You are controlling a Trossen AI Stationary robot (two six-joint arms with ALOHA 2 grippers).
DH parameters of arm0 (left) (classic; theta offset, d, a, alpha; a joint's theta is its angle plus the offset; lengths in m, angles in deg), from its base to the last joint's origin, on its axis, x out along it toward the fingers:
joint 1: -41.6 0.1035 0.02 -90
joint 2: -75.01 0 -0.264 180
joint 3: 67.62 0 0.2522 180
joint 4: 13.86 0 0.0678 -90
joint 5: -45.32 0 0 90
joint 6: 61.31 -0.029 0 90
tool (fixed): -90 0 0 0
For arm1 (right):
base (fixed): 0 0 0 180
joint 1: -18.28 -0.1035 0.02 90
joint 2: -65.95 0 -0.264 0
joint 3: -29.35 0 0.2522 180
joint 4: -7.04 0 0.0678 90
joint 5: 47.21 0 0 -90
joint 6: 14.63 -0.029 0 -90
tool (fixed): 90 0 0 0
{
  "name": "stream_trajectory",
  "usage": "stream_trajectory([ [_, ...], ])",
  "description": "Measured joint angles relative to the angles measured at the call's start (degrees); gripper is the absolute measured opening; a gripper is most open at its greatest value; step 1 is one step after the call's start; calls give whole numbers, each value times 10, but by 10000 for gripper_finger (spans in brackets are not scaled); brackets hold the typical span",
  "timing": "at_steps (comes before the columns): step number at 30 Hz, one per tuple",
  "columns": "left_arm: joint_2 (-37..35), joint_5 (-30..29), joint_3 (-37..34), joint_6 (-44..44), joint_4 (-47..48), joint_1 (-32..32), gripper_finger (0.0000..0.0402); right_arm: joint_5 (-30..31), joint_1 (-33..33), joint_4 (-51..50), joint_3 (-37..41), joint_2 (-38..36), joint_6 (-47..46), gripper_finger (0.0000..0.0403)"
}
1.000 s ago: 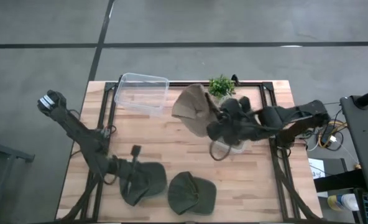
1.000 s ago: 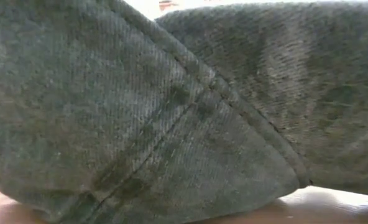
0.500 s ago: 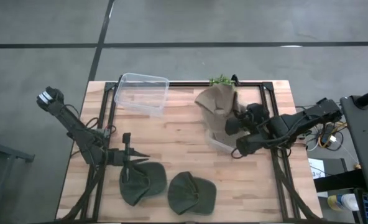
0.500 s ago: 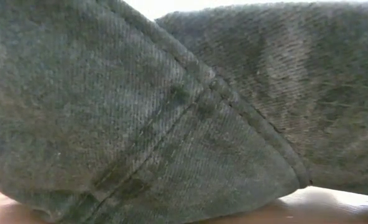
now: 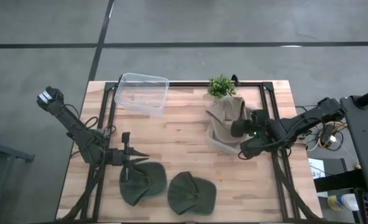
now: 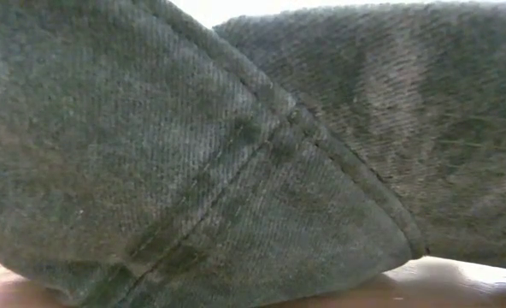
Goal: Pick & Place hat
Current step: Put the brown cap into the right transparent bin
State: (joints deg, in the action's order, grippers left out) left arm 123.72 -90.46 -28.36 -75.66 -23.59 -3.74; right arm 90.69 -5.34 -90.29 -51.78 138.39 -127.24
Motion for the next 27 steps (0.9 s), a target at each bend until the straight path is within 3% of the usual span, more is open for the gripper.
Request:
stream_trajectory([
  [11,0,-8,-1,0,-1,0,30,-4,3,31,66,1,-49,26],
  [20,0,-8,-4,-3,0,1,30,-13,3,65,75,1,-10,136],
  [27,0,-8,-5,-1,11,1,30,-13,2,62,11,1,103,221],
])
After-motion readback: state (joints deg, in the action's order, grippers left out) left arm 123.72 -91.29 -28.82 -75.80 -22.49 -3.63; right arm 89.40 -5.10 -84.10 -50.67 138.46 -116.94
